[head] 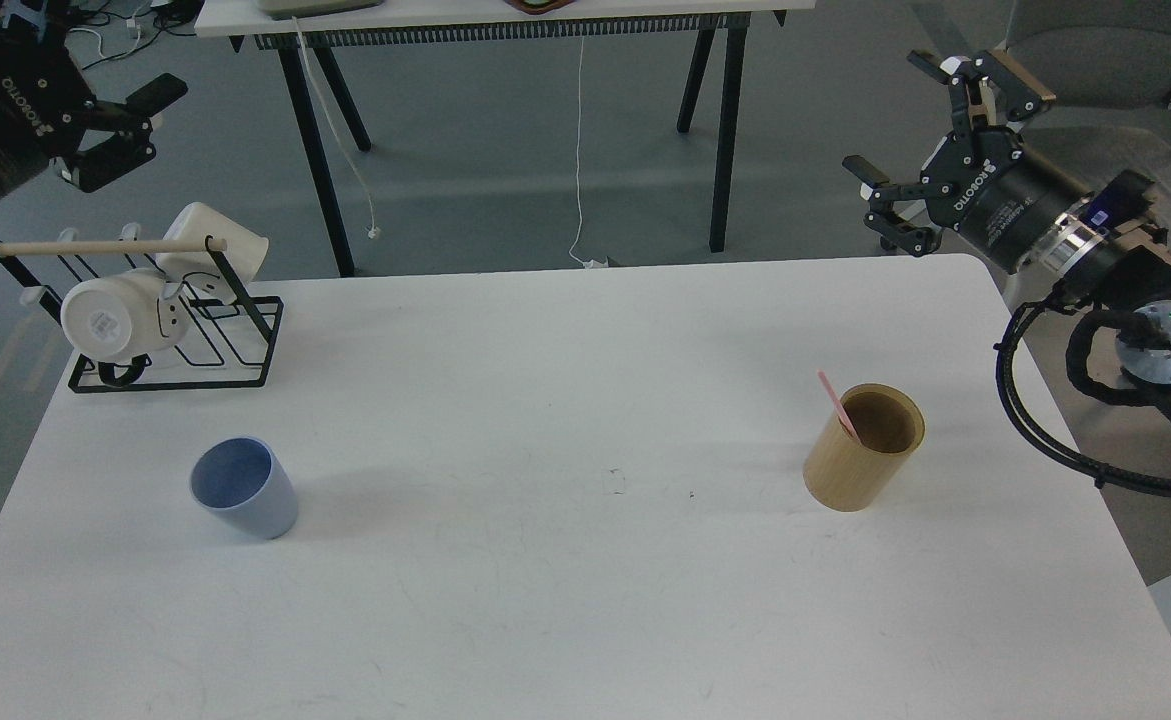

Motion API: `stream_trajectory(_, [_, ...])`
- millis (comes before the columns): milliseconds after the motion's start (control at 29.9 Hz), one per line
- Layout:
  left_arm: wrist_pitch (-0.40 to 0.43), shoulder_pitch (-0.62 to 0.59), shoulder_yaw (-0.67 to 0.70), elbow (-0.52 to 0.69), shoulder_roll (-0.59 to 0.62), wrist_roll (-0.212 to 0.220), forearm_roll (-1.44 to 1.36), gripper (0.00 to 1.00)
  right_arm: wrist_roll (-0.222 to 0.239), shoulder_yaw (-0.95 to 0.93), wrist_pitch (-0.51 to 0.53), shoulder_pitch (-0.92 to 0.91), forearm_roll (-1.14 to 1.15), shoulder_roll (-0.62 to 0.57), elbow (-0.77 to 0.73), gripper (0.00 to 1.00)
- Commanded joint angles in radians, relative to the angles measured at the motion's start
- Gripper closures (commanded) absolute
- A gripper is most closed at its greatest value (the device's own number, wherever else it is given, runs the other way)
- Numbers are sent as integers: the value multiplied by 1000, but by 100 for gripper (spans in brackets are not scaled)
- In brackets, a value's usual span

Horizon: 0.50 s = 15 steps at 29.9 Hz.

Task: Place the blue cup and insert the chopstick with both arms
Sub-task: 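Raise the left arm and open the left gripper above the table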

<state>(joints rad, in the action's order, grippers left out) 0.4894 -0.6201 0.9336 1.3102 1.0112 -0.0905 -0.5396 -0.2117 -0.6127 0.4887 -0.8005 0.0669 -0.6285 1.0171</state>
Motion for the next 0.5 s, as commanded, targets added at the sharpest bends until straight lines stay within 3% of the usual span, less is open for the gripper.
stream_trajectory(0, [-1, 2, -4, 35, 53, -55, -216, 1, 0, -6, 0, 10, 1, 0, 0, 1])
stream_trajectory(134, [-1, 34, -7, 50, 90, -173, -283, 0, 0, -7, 0, 21, 1, -2, 0, 1])
stream_trajectory(234, [-1, 57, -6, 69, 110, -225, -281, 0, 0, -7, 0, 26, 1, -10, -2, 1])
stream_trajectory(469, [-1, 91, -7, 80, 110, -230, -275, 3, 0, -6, 0, 35, -1, -11, -15, 1])
